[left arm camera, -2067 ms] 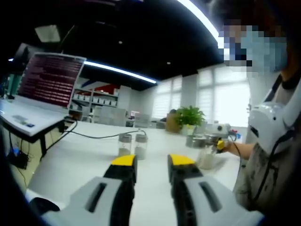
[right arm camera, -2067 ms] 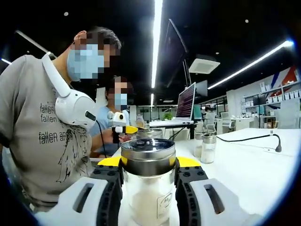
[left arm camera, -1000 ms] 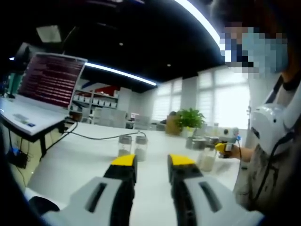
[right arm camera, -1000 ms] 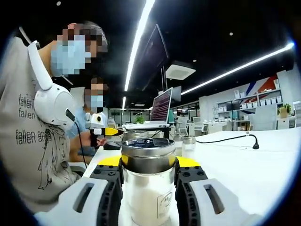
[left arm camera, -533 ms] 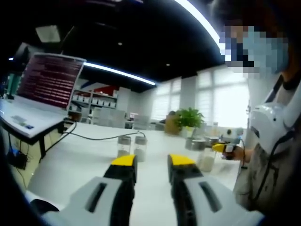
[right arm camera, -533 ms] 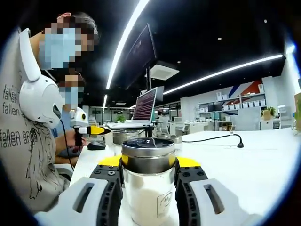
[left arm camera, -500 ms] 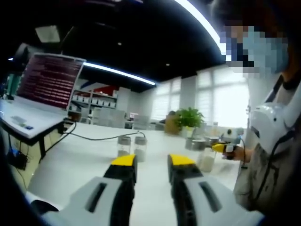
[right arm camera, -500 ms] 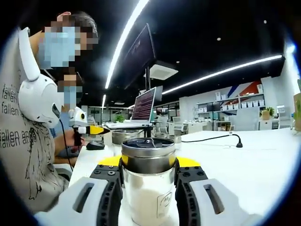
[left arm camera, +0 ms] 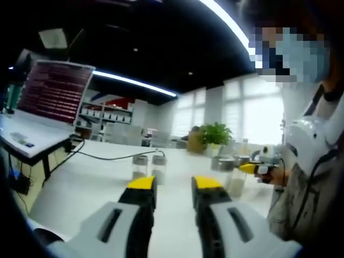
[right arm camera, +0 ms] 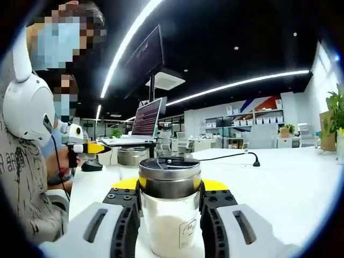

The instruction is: Rotate the seasoning bottle until the label or dispensing opening points toward the visible target arrow and the bottle remains upright within the marked orientation range

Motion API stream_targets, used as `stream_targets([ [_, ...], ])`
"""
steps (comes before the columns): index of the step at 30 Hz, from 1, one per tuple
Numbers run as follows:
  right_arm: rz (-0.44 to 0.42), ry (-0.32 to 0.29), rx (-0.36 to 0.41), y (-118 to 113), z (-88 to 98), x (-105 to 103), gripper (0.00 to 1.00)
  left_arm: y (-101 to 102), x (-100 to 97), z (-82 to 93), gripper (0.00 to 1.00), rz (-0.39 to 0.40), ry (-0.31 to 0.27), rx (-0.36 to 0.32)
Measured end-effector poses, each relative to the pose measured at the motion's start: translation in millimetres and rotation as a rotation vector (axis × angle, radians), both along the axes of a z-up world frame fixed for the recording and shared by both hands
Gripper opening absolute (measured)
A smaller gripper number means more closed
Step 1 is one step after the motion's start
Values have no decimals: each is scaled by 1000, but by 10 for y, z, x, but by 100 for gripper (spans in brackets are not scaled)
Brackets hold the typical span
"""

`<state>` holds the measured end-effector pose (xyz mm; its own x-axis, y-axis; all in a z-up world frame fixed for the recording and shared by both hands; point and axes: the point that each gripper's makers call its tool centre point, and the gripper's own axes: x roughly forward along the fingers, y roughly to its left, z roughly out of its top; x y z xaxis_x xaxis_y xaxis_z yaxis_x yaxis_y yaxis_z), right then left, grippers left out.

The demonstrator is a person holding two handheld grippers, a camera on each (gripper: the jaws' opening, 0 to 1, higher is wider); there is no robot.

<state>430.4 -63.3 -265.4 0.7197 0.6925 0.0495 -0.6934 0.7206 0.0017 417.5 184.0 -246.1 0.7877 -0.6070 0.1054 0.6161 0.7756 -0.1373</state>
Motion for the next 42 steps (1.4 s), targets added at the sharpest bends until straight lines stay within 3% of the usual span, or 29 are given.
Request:
stream_targets([
  [12, -133, -29, 9, -22, 7, 3, 41, 2, -34, 2, 27, -3, -2, -14],
  [20, -104, -32, 14, -18, 8, -8, 44, 9, -62, 47, 27, -9, -15, -11],
  [23, 11, -5, 118, 76, 98, -62, 69, 18, -73, 40, 27, -13, -11, 2],
  [24, 40, -13, 127, 74, 141, -68, 70, 30, -73, 32, 27, -12, -9, 9],
  [30, 281, 23, 110, 32, 258, -129, 68, 113, -70, 54, 28, -6, -20, -20],
  [31, 298, 53, 83, -11, 234, -108, 67, 107, -72, 55, 28, -9, -20, -25],
  [33, 375, 25, 26, -48, 251, -115, 65, 95, -76, 44, 28, -15, -15, -24],
  [36, 545, 124, 33, -61, 207, -197, 61, 72, -88, 26, 28, -20, -11, -12],
  [38, 547, 102, 28, -64, 226, -94, 68, 61, -103, 25, 28, -24, -9, -12],
  [40, 632, 99, 19, -12, 208, -143, 74, 41, -142, 49, 28, -37, -15, -20],
  [42, 697, 111, -19, 24, 147, -169, 64, 36, -190, 84, 28, -47, -15, -24],
])
